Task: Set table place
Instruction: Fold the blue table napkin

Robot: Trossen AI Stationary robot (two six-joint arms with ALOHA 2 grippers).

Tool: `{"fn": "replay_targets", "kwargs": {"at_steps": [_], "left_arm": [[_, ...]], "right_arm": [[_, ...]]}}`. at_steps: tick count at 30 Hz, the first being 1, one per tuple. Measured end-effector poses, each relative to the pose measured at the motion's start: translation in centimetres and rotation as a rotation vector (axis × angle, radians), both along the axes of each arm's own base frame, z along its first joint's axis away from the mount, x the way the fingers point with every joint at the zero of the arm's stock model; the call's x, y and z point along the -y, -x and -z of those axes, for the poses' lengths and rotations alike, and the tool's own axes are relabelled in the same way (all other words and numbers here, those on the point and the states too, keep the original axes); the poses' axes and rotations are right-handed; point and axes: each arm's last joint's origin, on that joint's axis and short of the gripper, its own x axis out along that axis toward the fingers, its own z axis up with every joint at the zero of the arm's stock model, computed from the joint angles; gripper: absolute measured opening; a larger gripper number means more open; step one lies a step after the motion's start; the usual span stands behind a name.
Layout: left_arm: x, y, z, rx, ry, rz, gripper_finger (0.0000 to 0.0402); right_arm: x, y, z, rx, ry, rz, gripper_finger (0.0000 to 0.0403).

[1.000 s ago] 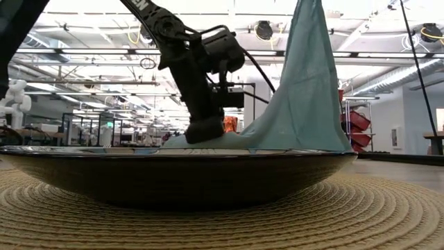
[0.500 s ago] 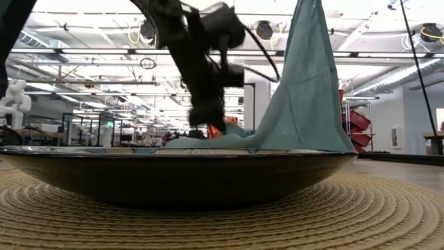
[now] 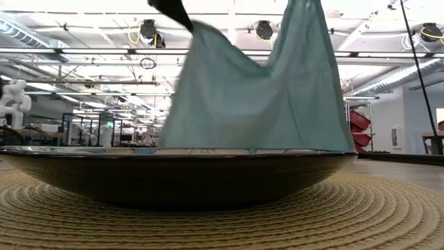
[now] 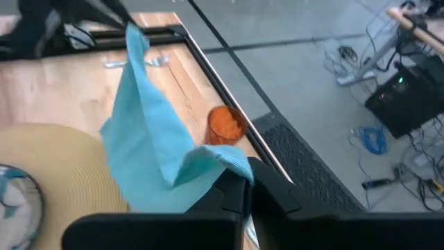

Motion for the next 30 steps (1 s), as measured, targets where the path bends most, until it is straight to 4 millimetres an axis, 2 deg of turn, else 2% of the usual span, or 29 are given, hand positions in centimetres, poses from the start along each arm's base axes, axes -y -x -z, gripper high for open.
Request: {"fn": "replay_targets", "kwargs": {"at_steps": [4, 8, 12, 16, 20, 26, 30], "left_arm": [[1.4, 3.8, -2.8, 0.126, 0.013, 0.007, 0.0000], [2.8, 6.7, -4.6, 0.226, 0.037, 0.054, 0.0000], [4.2, 8.4, -5.5, 0.290, 0.059, 0.115, 0.0000], [5.6, 9.7, -6.1, 0.344, 0.050, 0.151, 0.0000], [7.0, 10.9, -7.0, 0.377, 0.014, 0.188, 0.0000], [8.4, 13.1, -10.2, 0.440, -0.046, 0.207, 0.0000], [8.9, 14.1, -10.7, 0.426, -0.114, 0.172, 0.0000]], "right_arm": [[-1.6, 0.3, -0.5, 0.052, 0.020, -0.017, 0.0000], [-3.5, 0.8, -1.5, 0.138, 0.035, -0.045, 0.0000], [-6.0, 0.6, -2.4, 0.195, 0.073, -0.083, 0.0000], [-9.0, -0.6, -3.3, 0.218, 0.111, -0.126, 0.0000], [-10.7, -1.6, -4.7, 0.208, 0.143, -0.139, 0.0000], [-10.4, -1.6, -6.9, 0.190, 0.162, -0.114, 0.0000], [-8.9, -1.0, -6.0, 0.105, 0.135, -0.029, 0.0000]]}}
